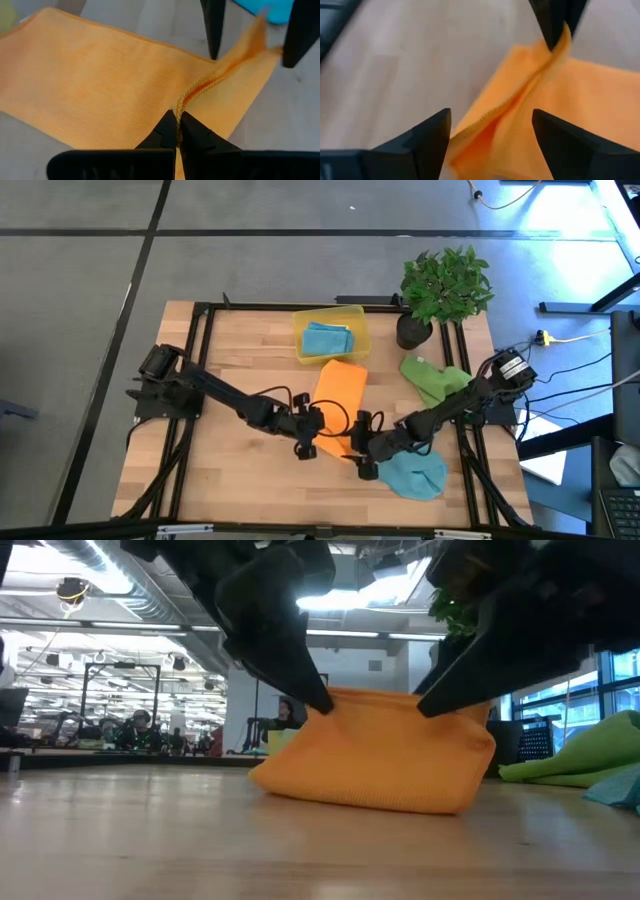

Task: Fold microfiber towels
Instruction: Fold the orange microfiber towel

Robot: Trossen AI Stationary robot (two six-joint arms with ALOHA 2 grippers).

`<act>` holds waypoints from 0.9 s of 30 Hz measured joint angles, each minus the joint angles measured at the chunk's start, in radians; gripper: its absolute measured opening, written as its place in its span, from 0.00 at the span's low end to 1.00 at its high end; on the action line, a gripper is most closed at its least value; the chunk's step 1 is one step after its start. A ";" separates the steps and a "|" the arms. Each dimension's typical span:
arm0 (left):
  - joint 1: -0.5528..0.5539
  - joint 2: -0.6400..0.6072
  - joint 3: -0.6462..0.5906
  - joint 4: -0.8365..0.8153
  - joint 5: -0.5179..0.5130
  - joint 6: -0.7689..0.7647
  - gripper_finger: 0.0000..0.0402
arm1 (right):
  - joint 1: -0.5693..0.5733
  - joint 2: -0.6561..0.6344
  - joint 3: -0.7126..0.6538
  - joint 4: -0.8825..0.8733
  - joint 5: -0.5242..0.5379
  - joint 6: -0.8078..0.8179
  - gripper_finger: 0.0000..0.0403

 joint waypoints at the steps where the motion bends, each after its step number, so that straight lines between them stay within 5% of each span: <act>1: 0.004 0.000 0.000 0.000 0.000 0.005 0.00 | 0.000 0.001 0.000 -0.011 0.015 0.012 0.70; 27: 0.011 0.000 0.001 -0.079 0.007 -0.001 0.00 | 0.025 0.001 0.002 -0.088 -0.002 0.078 0.56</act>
